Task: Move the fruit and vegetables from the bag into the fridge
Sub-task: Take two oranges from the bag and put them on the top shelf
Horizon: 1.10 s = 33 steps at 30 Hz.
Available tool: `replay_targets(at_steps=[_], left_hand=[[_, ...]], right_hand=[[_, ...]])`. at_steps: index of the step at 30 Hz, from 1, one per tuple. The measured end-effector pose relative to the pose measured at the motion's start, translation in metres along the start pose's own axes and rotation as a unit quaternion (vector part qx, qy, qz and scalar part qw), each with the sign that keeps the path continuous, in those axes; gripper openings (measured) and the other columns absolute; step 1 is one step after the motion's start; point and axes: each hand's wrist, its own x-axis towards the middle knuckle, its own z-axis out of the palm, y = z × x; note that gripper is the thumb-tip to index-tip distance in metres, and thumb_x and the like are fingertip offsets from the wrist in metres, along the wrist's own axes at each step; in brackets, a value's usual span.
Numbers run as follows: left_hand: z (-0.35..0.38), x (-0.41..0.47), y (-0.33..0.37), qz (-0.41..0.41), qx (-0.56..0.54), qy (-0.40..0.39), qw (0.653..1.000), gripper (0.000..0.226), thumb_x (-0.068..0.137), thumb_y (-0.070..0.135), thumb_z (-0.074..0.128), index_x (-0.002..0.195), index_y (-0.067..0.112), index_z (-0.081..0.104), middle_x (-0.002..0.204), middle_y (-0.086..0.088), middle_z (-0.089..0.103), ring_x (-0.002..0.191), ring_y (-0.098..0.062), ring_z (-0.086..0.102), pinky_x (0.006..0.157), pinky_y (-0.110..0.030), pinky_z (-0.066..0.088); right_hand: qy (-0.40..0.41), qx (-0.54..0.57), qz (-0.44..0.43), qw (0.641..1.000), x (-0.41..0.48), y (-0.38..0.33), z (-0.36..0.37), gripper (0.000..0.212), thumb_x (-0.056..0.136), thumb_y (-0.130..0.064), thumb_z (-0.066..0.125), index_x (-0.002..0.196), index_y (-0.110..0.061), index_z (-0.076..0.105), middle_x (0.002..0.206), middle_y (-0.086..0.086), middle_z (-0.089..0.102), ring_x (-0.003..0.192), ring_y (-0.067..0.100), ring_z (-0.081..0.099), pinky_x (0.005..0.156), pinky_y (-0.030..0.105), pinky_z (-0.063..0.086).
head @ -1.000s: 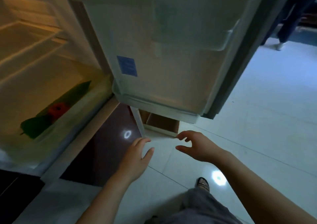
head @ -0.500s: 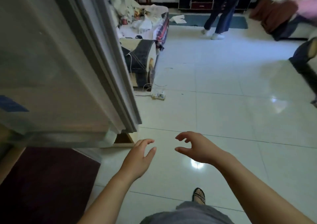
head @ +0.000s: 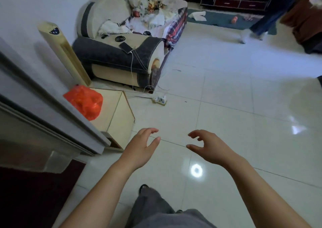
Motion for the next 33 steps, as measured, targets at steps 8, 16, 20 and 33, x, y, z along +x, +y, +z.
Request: replay_targets(at_steps=[8,16,20,33], left_hand=[[-0.025,0.098,-0.024,-0.055,-0.034,0.048,0.997,0.033,0.095,0.035,0.046,0.126,0.025,0.050,0.130,0.008,0.049,0.112,-0.004,0.045,0.093,-0.021,0.034],[-0.057,0.219,-0.004,-0.041,-0.037,0.034,0.998,0.036,0.094,0.040,0.044,0.127,0.027,0.047,0.134,0.009,0.044,0.120,-0.006,0.044,0.099,-0.026,0.038],[-0.080,0.238,-0.026,-0.086,-0.048,0.076,0.992,0.035,0.094,0.040,0.044,0.127,0.027,0.048,0.133,0.010,0.045,0.118,-0.006,0.045,0.096,-0.022,0.036],[-0.153,0.284,-0.097,-0.322,-0.110,0.301,0.891,0.037,0.088,0.038,0.052,0.120,0.021,0.055,0.119,0.006,0.050,0.113,-0.012,0.050,0.095,-0.025,0.038]], right_hand=[[-0.061,-0.025,-0.057,0.996,0.117,-0.028,-0.034,0.046,0.085,-0.045,0.060,0.126,-0.029,0.049,0.128,-0.010,0.051,0.112,0.008,0.050,0.086,0.016,0.034],[-0.007,-0.030,-0.062,0.998,0.225,-0.041,-0.094,0.045,0.086,-0.042,0.060,0.127,-0.029,0.047,0.123,-0.010,0.054,0.106,0.009,0.052,0.081,0.018,0.035],[-0.061,-0.034,-0.108,0.992,0.278,-0.059,-0.085,0.048,0.085,-0.044,0.059,0.129,-0.032,0.043,0.123,-0.010,0.053,0.104,0.006,0.051,0.082,0.016,0.036],[-0.234,-0.048,-0.375,0.895,0.496,-0.201,-0.071,0.054,0.085,-0.039,0.063,0.133,-0.030,0.042,0.123,-0.007,0.052,0.103,0.007,0.051,0.085,0.019,0.040]])
